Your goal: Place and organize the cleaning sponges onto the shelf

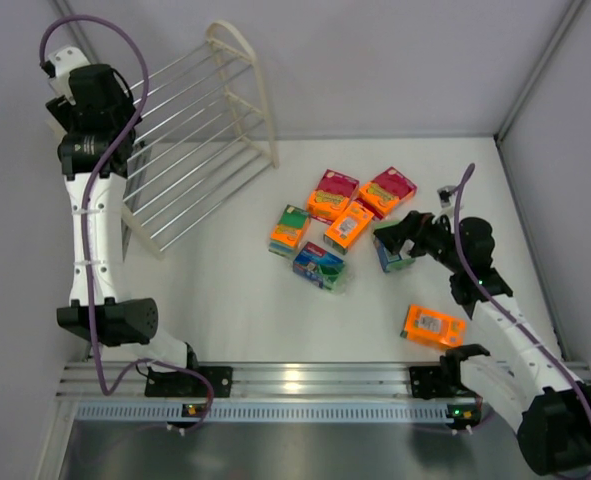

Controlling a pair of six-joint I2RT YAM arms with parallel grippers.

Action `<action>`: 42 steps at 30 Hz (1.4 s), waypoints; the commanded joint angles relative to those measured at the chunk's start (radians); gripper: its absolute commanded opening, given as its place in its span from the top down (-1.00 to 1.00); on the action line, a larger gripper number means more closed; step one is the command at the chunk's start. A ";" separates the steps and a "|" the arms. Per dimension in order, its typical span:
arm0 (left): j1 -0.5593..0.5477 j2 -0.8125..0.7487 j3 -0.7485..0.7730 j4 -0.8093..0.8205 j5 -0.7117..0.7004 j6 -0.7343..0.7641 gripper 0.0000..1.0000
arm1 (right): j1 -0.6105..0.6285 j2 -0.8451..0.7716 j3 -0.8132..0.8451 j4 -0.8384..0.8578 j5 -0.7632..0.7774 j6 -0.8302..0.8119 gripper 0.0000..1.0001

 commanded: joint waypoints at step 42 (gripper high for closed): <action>-0.276 -0.125 0.045 0.013 0.074 0.109 -0.97 | 0.032 -0.032 0.051 -0.044 0.086 -0.083 -0.99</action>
